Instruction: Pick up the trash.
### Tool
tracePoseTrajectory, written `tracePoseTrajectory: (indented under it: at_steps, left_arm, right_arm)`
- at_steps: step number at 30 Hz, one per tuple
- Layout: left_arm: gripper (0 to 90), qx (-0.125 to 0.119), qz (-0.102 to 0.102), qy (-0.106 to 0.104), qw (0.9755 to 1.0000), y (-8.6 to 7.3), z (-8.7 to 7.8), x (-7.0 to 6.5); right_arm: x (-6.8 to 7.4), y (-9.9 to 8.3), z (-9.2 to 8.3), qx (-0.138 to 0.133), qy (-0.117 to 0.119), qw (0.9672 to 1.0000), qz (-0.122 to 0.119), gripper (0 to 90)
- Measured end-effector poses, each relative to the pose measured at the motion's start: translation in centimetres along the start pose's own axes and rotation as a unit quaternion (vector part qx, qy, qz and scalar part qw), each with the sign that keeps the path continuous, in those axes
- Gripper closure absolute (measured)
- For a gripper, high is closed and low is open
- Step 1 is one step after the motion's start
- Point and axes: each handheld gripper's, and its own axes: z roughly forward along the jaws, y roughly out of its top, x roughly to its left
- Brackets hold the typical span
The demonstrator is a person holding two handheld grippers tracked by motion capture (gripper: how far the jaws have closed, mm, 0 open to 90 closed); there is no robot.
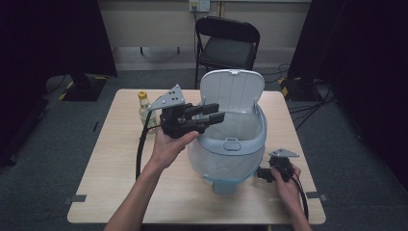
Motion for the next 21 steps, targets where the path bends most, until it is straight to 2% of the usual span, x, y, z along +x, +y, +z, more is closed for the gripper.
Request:
tracePoseTrajectory:
  at_steps: [4,9,13,17,20,21]
  left_arm:
    - [53.8,0.000,0.004,-0.001,1.0000,-0.2,-0.5,0.3]
    - [48.5,0.001,-0.002,-0.003,1.0000,-0.3,-1.4,1.1]
    - [44.8,0.002,-0.007,0.005,1.0000,-0.5,-2.4,1.8]
    - [38.1,0.004,-0.007,0.021,0.9997,-0.8,-3.6,2.5]
    - [37.2,0.009,-0.015,0.037,0.9992,-1.1,-4.4,3.2]
    - [36.8,0.013,-0.011,0.048,0.9987,-1.2,-4.7,3.4]
  right_arm:
    - [0.0,0.0,0.0,0.000,0.000,1.0000,0.000,18.5]
    - [0.0,0.0,0.0,0.000,0.000,1.0000,0.000,18.5]
    - [0.0,0.0,0.0,0.000,0.000,1.0000,0.000,18.4]
    - [0.0,0.0,0.0,0.000,0.000,1.0000,0.000,18.4]
    - [0.0,0.0,0.0,0.000,0.000,1.0000,0.000,18.4]
    - [0.0,0.0,0.0,0.000,0.000,1.0000,0.000,18.4]
